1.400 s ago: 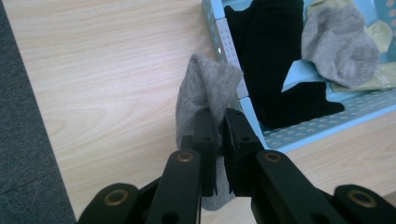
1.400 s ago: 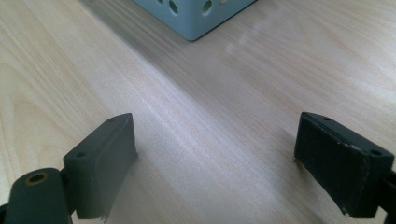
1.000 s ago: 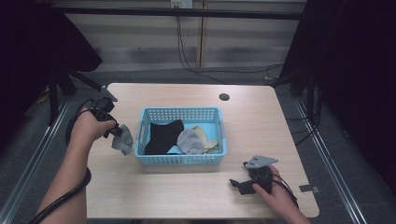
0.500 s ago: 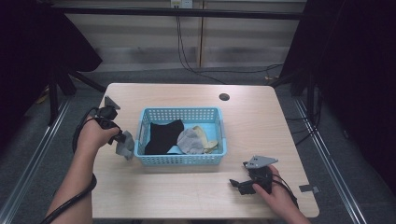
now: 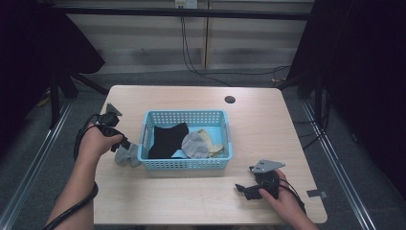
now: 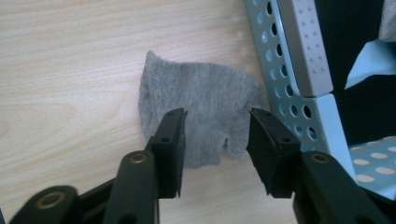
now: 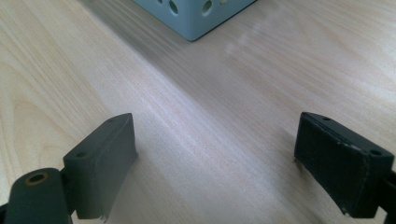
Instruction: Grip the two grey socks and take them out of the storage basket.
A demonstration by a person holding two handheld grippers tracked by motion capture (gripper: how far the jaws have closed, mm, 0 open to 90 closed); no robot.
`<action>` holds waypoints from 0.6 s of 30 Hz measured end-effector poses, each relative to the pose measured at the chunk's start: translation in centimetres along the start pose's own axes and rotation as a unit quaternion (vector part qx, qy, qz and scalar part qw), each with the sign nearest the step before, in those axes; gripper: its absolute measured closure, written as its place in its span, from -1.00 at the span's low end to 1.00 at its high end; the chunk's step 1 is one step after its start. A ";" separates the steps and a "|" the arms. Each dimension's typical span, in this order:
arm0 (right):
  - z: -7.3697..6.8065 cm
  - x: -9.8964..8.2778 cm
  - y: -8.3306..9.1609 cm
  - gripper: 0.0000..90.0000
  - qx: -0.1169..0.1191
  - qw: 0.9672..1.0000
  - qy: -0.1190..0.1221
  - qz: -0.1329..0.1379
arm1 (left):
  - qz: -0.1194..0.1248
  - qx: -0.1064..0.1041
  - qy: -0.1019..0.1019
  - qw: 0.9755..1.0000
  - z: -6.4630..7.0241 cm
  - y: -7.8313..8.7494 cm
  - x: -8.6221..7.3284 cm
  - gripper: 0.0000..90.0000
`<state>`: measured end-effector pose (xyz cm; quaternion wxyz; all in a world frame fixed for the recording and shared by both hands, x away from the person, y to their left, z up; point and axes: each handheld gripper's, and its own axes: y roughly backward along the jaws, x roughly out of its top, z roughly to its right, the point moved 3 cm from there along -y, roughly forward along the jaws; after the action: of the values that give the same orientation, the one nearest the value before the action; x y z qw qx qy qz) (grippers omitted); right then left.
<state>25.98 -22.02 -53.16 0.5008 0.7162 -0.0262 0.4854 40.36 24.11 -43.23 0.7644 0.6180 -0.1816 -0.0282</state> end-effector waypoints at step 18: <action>0.0 0.0 0.0 -0.73 0.000 1.000 0.001 0.001 | 0.056 0.000 -0.065 0.996 3.4 2.4 1.7 -0.12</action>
<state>25.99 -22.03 -53.16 0.5006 0.7155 -0.0262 0.4865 40.50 21.03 -39.98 0.7512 0.6038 -0.2654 -0.0257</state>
